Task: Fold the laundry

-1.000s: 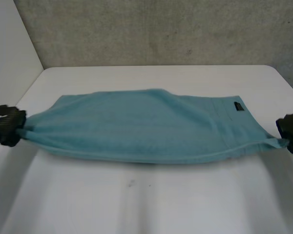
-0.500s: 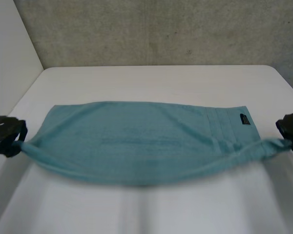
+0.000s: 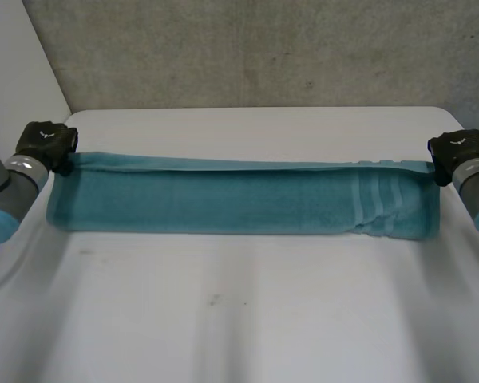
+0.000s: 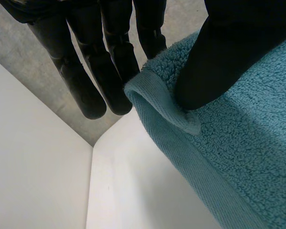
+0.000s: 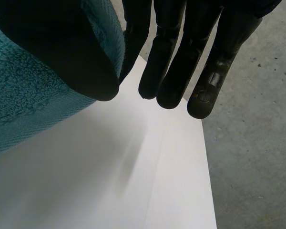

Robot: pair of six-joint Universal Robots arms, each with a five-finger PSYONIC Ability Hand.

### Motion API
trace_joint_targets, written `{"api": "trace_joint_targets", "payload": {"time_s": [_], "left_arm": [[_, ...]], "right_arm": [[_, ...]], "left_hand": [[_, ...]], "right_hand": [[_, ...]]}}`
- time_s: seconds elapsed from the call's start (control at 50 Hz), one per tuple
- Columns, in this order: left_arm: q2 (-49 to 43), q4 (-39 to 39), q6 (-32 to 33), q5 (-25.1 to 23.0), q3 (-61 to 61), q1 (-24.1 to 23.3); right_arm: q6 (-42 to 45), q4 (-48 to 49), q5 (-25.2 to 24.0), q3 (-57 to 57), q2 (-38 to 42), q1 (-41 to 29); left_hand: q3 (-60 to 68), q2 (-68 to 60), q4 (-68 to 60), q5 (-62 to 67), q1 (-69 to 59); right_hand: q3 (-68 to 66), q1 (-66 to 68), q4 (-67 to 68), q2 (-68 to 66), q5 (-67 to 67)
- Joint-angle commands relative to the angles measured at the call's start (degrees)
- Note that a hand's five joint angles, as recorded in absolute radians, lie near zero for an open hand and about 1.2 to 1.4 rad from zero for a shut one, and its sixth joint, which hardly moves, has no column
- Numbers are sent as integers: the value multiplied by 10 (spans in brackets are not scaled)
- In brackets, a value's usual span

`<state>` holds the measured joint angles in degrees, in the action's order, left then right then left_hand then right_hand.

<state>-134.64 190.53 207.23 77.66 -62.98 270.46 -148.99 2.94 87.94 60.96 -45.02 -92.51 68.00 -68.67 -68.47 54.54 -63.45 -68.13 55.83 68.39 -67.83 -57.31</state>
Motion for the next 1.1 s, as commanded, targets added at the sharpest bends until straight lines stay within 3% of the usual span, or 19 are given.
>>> {"api": "trace_joint_targets", "payload": {"time_s": [0.02,0.08,0.1,0.12,0.14,0.16,0.18,0.34,0.42,0.5,0.54,0.66,0.78,0.84,1.1], "left_arm": [[-53,26,3,4,51,-13],[-60,51,4,4,48,-18],[-61,57,5,3,45,-19],[-61,68,6,1,40,-21],[-60,73,7,2,36,-23],[-57,80,8,6,26,-27],[-55,84,9,5,22,-30],[12,114,14,7,-38,-35],[46,114,13,8,-63,-35],[136,107,9,8,-144,-31],[176,106,5,7,-188,-30],[240,104,-33,6,-296,-33],[264,102,-118,7,-366,-63],[268,103,-143,8,-377,-85],[257,140,-149,33,-391,-95]], "right_arm": [[5,2,38,-92,83,-23],[4,3,42,-101,89,-24],[1,4,42,-104,92,-25],[1,4,42,-104,92,-25],[0,4,43,-105,92,-26],[-1,5,44,-107,92,-29],[-1,6,45,-107,91,-31],[-45,11,57,-98,58,-34],[-72,10,56,-62,-16,-27],[-87,6,50,21,-117,-24],[-87,4,49,35,-131,-23],[-72,-44,-8,179,-200,-21],[-72,-61,-40,247,-202,8],[-68,-32,-70,275,-192,21],[-64,58,-85,268,-110,42]], "left_hand": [[120,-113,-115,155,-165],[120,-113,-115,155,-165],[120,-113,-115,155,-165],[-60,66,64,-25,14],[-241,248,246,-207,196],[-554,561,559,-520,509],[-580,587,585,-545,535],[-580,587,585,-545,535],[-580,587,585,-545,535],[-580,587,585,-545,535],[-580,587,585,-545,535],[-580,587,585,-545,535],[-576,583,581,-542,531],[-576,583,581,-541,531],[-574,581,579,-540,529]], "right_hand": [[-119,242,116,-122,-127],[-119,242,116,-122,-127],[-9,132,7,-12,-18],[-8,131,6,-11,-16],[170,-47,-173,167,162],[501,-378,-504,498,493],[581,-458,-584,578,573],[581,-458,-584,578,573],[581,-458,-584,578,573],[581,-458,-584,578,573],[581,-458,-584,578,573],[581,-458,-584,578,573],[513,-390,-516,510,505],[386,-263,-388,383,378],[343,-220,-346,340,335]]}}
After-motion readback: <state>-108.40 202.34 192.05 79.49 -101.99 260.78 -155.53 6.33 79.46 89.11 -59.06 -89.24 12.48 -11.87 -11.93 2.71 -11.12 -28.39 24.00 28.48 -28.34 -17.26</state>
